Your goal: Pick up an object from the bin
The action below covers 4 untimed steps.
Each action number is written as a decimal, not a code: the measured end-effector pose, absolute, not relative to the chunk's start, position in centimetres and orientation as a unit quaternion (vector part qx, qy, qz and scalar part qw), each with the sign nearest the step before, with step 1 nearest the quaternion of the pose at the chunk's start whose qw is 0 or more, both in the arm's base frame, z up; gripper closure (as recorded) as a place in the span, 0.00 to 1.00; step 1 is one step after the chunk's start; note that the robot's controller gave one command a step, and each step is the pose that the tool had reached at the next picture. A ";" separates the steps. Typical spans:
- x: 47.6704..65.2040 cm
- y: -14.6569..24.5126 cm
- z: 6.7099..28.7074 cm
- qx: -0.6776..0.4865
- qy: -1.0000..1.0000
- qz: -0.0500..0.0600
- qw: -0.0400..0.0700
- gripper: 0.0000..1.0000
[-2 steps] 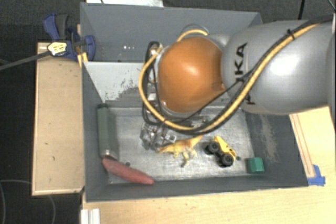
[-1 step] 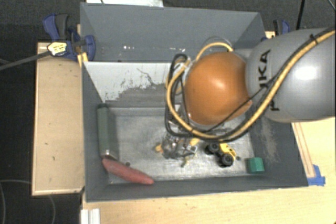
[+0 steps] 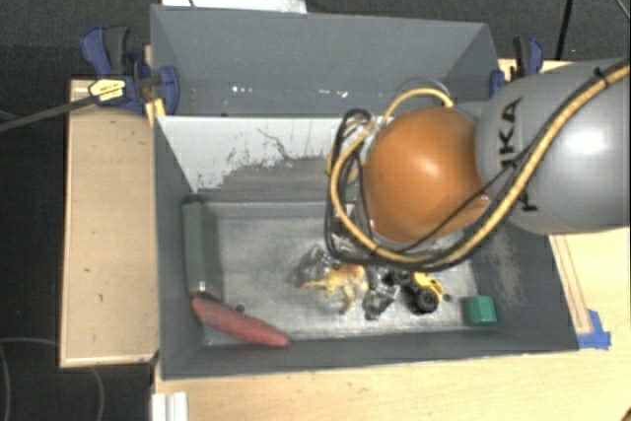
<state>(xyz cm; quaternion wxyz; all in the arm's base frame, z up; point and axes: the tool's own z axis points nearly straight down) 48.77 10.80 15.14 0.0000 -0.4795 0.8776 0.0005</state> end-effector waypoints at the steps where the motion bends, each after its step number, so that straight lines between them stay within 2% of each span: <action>1: 48.7 12.0 14.9 -0.478 0.878 0.001 0.000 0.00; 2: 48.9 2.1 7.3 -0.342 0.940 0.001 0.005 1.00; 3: 48.9 2.1 7.3 -0.342 0.940 0.001 0.005 1.00; 4: 48.2 1.3 9.2 -0.315 0.949 0.001 0.001 1.00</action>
Offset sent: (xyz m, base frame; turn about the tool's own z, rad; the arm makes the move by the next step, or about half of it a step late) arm -0.0016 -0.0903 -0.0814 0.3032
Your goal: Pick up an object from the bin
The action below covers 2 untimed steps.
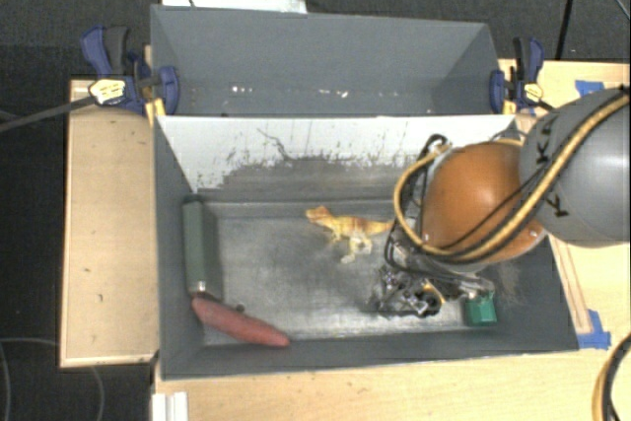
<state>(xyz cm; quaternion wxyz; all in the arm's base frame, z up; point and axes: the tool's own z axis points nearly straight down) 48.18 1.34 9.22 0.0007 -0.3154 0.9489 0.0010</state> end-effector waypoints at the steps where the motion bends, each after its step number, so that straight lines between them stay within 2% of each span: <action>1: 48.7 -3.8 11.2 -0.379 0.925 0.000 0.002 0.00; 2: 48.7 -3.8 11.2 -0.380 0.925 0.000 0.002 0.00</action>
Offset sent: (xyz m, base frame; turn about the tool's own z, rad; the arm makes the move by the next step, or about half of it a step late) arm 0.0000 0.0000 0.0000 0.0000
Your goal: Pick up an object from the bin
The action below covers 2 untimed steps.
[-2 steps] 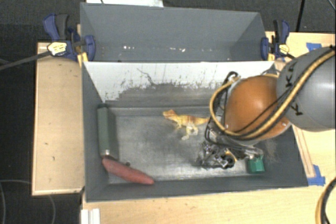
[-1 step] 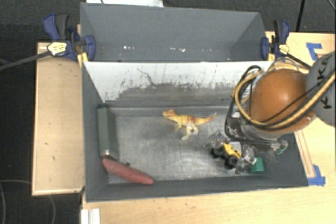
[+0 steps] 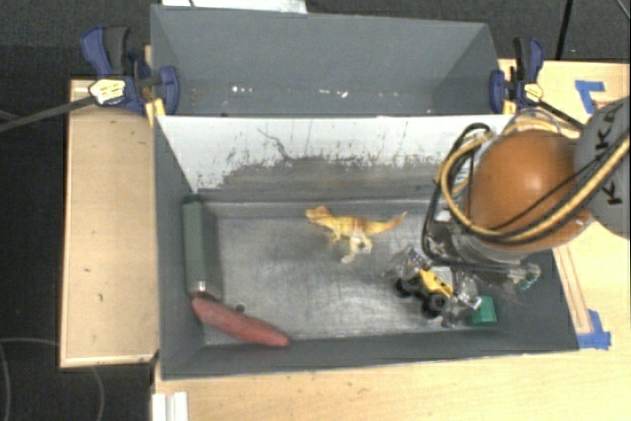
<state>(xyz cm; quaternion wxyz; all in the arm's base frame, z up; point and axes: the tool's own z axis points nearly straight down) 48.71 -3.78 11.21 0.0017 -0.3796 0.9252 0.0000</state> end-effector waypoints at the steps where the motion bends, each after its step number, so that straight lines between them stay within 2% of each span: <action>1: 49.1 -4.7 11.4 -0.416 0.909 0.001 0.002 0.00; 2: 48.3 -9.1 7.6 -0.407 0.913 -0.001 -0.004 1.00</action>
Offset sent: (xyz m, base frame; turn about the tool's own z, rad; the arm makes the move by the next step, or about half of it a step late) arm -0.0043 -0.0506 -0.0392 -0.0663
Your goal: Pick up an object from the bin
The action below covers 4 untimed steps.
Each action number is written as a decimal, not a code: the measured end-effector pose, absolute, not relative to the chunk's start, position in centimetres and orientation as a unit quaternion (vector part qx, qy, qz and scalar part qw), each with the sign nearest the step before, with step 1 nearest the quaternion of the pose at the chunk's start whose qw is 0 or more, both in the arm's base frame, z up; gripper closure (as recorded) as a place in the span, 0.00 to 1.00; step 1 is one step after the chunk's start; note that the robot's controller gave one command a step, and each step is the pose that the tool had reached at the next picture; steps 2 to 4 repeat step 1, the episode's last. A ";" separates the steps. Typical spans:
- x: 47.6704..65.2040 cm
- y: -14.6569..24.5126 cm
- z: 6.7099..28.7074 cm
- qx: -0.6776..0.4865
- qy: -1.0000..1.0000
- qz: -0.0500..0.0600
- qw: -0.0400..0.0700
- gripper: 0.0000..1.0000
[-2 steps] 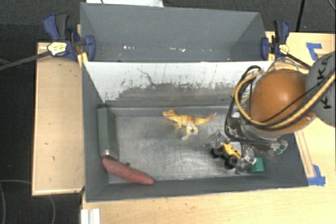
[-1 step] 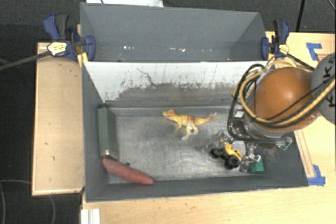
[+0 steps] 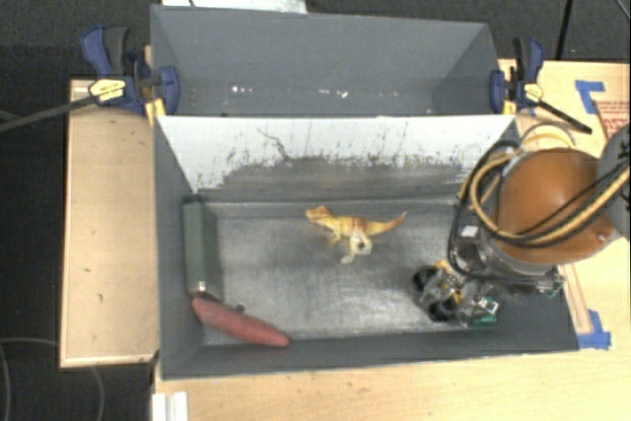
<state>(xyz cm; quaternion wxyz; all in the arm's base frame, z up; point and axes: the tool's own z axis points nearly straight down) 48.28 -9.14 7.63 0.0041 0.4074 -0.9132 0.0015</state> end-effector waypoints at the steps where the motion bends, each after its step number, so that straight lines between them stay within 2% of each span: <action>1: 48.3 -9.1 7.6 0.407 -0.913 0.001 0.004 1.00; 4: 48.3 -9.1 7.6 0.407 -0.913 0.001 0.004 1.00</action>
Offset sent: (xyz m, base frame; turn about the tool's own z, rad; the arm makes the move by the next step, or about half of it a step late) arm 0.0007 -0.0073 0.0549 0.0133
